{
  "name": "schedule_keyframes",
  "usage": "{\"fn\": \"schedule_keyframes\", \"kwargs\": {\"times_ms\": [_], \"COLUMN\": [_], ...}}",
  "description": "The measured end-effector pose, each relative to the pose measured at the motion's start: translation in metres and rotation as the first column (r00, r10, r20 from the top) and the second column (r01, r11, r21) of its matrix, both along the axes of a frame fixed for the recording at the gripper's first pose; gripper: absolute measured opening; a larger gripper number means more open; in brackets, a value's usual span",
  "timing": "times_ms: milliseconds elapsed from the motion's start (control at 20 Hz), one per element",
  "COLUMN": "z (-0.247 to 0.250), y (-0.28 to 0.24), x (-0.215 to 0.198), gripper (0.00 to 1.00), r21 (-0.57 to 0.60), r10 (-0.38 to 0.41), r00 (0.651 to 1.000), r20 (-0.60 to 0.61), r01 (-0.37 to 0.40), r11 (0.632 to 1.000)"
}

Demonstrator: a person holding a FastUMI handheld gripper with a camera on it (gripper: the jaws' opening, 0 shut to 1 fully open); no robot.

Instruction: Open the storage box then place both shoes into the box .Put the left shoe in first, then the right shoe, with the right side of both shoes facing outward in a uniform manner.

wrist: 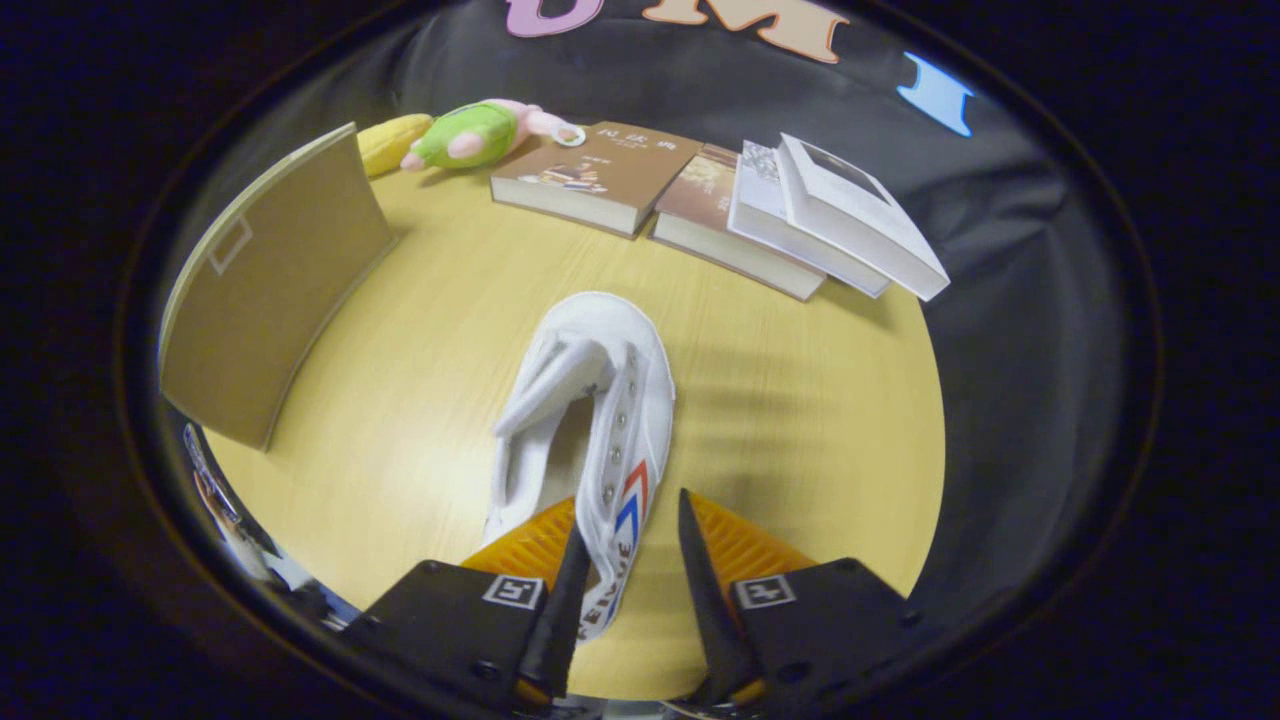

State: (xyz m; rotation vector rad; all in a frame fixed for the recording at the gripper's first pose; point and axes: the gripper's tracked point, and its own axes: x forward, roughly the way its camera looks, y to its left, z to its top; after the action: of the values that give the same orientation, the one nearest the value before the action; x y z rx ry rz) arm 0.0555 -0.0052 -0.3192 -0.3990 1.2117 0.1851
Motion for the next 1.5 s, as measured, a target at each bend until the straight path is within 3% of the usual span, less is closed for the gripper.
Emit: {"fn": "schedule_keyframes", "kwargs": {"times_ms": [300, 450, 750, 900, 1050, 1200, 1500], "z": [-0.003, -0.005, -0.005, -0.005, -0.005, -0.009, 0.012], "y": [0.008, 0.002, -0.005, -0.003, -0.001, 0.003, 0.036], "x": [0.018, 0.019, 0.018, 0.018, 0.018, 0.011, 0.002], "gripper": [0.43, 0.33, 0.09, 0.08, 0.08, 0.08, 0.08], "r21": [-0.03, -0.07, -0.138, -0.123, -0.015, 0.118, 0.314], "r10": [0.021, -0.018, 0.004, -0.021, -0.15, -0.263, -0.327], "r00": [0.999, 0.999, 0.999, 0.997, 0.986, 0.965, 0.941], "r20": [0.034, 0.046, 0.053, 0.072, 0.073, 0.006, -0.087], "r01": [-0.02, 0.021, 0.003, 0.03, 0.152, 0.261, 0.337], "r11": [0.999, 0.997, 0.99, 0.992, 0.988, 0.958, 0.888]}}
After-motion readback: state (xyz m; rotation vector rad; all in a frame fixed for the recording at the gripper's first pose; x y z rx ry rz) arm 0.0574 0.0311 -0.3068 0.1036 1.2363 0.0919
